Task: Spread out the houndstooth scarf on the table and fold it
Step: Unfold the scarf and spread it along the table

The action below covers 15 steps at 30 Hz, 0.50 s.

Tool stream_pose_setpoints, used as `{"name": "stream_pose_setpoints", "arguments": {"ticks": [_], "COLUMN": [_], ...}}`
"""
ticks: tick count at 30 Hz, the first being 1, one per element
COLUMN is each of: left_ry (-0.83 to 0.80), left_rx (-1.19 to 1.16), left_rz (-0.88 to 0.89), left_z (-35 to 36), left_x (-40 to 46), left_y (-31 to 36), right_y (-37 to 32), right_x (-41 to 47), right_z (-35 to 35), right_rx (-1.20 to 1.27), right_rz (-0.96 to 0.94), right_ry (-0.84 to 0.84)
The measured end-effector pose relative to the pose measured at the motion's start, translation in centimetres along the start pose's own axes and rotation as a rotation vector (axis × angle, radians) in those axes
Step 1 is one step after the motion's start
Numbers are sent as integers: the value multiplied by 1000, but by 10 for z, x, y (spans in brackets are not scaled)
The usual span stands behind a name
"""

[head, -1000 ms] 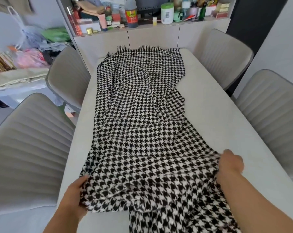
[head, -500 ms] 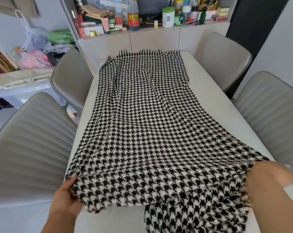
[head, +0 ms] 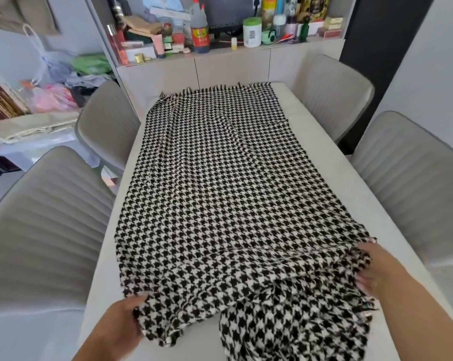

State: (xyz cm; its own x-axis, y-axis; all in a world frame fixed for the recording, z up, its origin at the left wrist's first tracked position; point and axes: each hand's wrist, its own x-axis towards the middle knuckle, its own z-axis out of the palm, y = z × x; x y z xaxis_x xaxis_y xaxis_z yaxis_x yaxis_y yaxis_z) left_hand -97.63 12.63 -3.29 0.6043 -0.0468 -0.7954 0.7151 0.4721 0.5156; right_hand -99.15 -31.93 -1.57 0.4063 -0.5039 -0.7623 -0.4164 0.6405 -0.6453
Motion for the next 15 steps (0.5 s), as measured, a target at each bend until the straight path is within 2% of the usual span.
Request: {"name": "stream_pose_setpoints", "arguments": {"ticks": [2,3,5,6,8,9,10,12,14,15], "left_ry": [35,27,10,35,153,145,126,93,34,-20], "left_rx": [-16,-120,-393,-405,-203,-92,2,172,213,168], "left_rz": [124,214,319,302,181,158,116,12,-46,-80], "left_z": [3,3,6,10,20,23,29,47,73,84], "left_x": [4,3,1,4,5,4,5,6,6,4], "left_y": [4,12,19,15,-12,-28,-46,-77,-95,-101], "right_y": [-7,-11,-16,-15,0,11,26,60,95,112], "right_x": [6,7,6,8,0,-14,-30,-62,-93,-101], "right_z": [-8,-12,-10,-8,0,6,11,16,20,18], "right_rx": [7,-8,106,11,-510,-770,-993,-1343,-1550,-1641], "right_rz": [-112,-206,-262,-297,-377,-432,-471,-486,-538,-575], "right_ry": [-43,-24,-55,-15,97,112,42,-220,-434,-459]}}
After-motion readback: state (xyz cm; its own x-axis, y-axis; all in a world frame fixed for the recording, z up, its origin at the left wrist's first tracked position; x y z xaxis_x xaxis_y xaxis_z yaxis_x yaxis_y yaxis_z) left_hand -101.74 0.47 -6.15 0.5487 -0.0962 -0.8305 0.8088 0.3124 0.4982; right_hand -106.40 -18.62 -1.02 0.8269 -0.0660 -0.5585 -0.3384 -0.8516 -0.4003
